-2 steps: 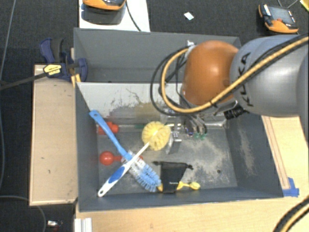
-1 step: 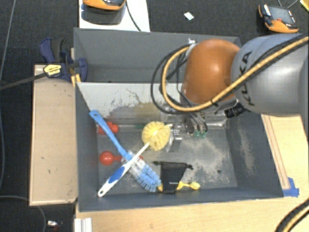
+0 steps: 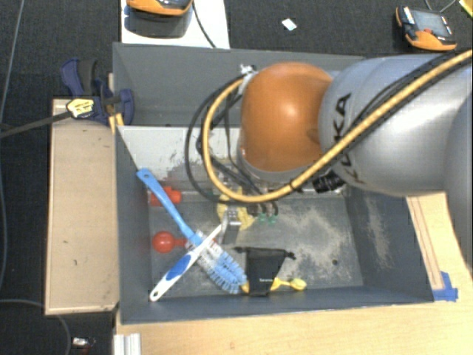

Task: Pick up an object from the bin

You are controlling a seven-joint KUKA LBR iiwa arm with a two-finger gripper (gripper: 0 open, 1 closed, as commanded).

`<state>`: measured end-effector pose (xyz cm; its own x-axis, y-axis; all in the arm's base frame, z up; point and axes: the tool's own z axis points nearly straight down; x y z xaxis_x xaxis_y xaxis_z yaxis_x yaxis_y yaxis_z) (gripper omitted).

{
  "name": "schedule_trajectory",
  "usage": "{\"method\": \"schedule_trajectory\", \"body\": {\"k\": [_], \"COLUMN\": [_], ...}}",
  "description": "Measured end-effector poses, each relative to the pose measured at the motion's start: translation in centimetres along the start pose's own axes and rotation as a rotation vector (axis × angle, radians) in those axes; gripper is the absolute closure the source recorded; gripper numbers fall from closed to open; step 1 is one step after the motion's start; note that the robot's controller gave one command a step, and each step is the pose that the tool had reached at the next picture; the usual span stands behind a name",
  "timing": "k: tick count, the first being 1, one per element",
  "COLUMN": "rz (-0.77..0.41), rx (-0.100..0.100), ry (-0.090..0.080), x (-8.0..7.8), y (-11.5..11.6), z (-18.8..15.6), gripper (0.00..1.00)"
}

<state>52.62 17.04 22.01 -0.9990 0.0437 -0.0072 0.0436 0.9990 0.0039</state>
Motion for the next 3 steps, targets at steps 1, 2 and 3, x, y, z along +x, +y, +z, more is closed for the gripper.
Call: {"method": "schedule_trajectory", "body": {"k": [1, 2, 3], "rz": [-0.101, -0.073, -0.093], "rx": [0.005, -0.001, -0.002], "ry": [0.005, -0.011, 0.008], "x": [4.5, -0.4, 4.0], "y": [-1.9, -6.4, -1.3], "z": [9.0, 7.9, 2.7], "gripper": [0.00, 0.00, 0.00]}}
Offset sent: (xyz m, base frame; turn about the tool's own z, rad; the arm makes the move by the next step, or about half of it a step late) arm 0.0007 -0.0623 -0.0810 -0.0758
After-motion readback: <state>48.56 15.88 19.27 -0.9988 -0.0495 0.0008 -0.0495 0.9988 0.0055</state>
